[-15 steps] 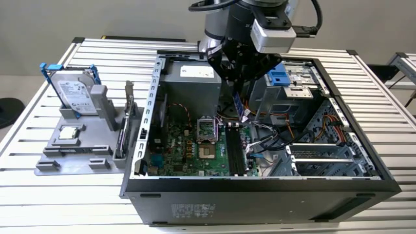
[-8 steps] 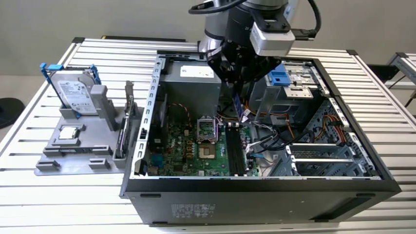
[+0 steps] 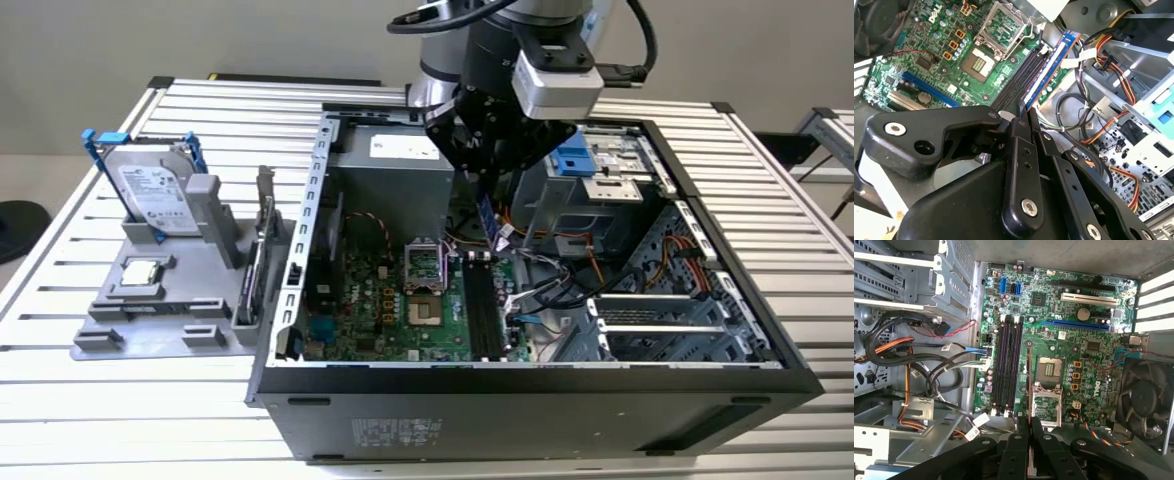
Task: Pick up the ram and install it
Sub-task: 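Insert the ram into the slot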
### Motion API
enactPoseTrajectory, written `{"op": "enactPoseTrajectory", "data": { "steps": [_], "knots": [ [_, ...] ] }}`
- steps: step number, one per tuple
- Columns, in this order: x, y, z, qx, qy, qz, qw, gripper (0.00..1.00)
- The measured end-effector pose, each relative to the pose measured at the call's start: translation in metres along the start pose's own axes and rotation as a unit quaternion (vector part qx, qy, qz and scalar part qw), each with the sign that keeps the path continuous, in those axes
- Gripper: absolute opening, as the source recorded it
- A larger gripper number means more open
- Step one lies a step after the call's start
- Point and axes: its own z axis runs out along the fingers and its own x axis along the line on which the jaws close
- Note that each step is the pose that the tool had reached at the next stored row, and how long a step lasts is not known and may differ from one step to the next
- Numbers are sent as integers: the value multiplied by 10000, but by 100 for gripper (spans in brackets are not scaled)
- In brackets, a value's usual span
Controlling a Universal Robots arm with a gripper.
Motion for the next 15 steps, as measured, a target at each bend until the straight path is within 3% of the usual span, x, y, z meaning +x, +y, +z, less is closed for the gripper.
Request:
{"op": "enactPoseTrajectory", "data": {
  "steps": [15],
  "knots": [
    [2,1,29,1,0,0,10000,0]
  ]
}}
